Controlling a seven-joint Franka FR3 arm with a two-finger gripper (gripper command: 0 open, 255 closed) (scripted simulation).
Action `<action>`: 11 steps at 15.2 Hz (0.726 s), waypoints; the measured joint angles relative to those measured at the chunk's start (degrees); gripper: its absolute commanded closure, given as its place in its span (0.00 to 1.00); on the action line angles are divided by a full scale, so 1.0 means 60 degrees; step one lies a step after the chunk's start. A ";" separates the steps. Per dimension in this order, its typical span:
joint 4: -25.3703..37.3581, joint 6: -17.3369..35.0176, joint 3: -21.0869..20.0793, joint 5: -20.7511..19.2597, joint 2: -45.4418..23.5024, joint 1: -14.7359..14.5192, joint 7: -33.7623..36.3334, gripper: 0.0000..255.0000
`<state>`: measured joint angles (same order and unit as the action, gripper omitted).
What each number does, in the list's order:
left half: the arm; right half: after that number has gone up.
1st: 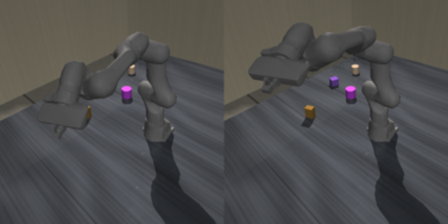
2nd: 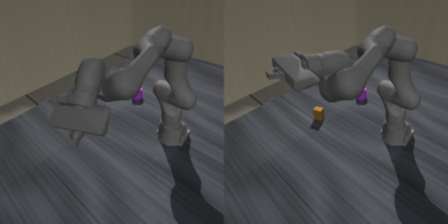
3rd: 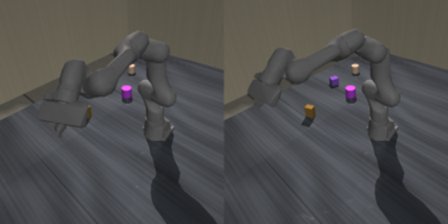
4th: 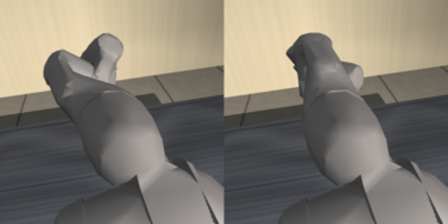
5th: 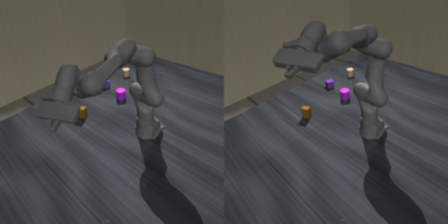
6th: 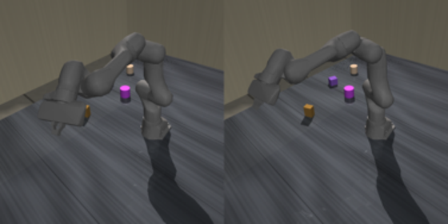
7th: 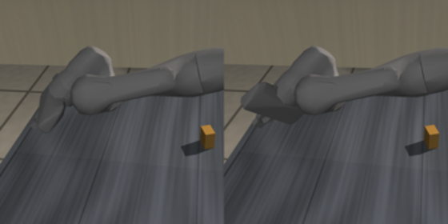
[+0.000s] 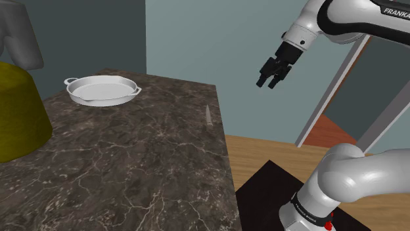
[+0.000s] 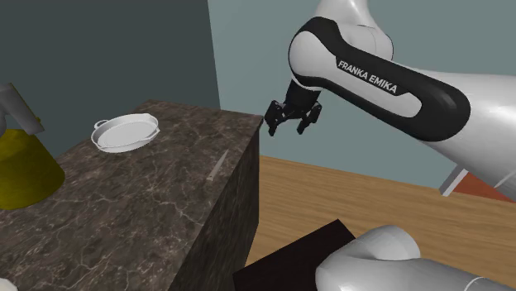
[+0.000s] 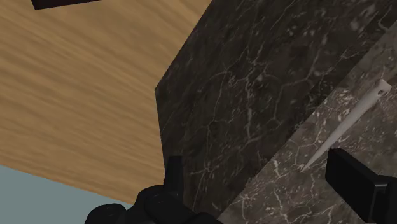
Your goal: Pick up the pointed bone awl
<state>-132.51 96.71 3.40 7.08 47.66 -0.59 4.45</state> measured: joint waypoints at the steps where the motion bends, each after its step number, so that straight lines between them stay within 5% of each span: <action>1: 0.0000 0.0000 0.0000 0.0000 0.0000 0.0000 0.0000 0.00; 11: 0.0660 0.0812 -0.2359 0.0946 -0.2082 0.0408 0.4182 0.00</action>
<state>-128.55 101.58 -10.75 12.76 35.16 1.86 29.54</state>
